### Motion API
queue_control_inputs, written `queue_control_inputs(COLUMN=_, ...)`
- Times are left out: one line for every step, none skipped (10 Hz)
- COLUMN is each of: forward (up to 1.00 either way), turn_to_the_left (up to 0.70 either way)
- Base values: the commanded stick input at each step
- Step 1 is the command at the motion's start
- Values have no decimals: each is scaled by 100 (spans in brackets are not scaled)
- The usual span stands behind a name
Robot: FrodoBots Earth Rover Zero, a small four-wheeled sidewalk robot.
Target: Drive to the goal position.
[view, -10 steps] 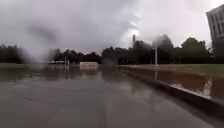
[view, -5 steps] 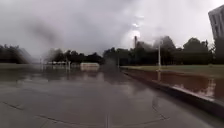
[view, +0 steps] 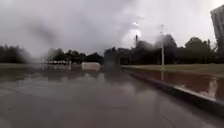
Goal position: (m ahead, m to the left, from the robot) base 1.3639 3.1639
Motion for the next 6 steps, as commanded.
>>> queue_control_inputs(forward=70, turn_to_the_left=0)
queue_control_inputs(forward=70, turn_to_the_left=0)
queue_control_inputs(forward=70, turn_to_the_left=0)
queue_control_inputs(forward=70, turn_to_the_left=0)
queue_control_inputs(forward=70, turn_to_the_left=0)
queue_control_inputs(forward=70, turn_to_the_left=0)
